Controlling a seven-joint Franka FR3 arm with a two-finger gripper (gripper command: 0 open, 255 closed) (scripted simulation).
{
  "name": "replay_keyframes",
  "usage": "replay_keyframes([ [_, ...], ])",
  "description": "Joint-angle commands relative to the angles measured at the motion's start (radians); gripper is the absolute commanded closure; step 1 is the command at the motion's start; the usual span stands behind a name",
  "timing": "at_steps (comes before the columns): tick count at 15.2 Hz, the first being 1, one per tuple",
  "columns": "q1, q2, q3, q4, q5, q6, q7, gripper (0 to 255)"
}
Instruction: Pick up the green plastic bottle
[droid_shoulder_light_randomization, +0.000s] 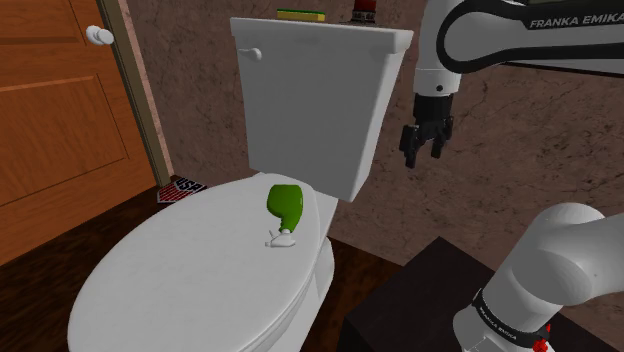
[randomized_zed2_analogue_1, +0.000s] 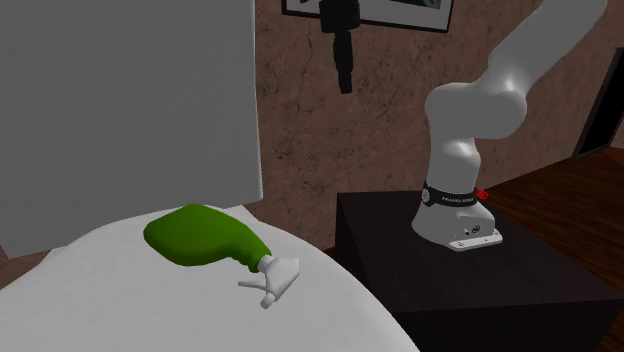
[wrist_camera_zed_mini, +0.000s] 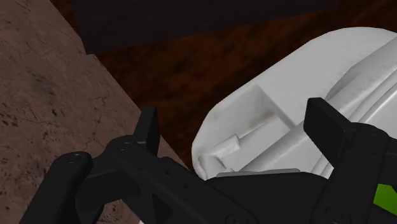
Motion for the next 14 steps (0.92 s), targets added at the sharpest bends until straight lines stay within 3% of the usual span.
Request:
replay_keyframes([
  [1, 0.0, 0.0, 0.0, 0.0, 0.0, 0.0, 0.0, 0],
  [14, 0.053, 0.354, 0.19, 0.069, 0.158, 0.297, 0.293, 0],
])
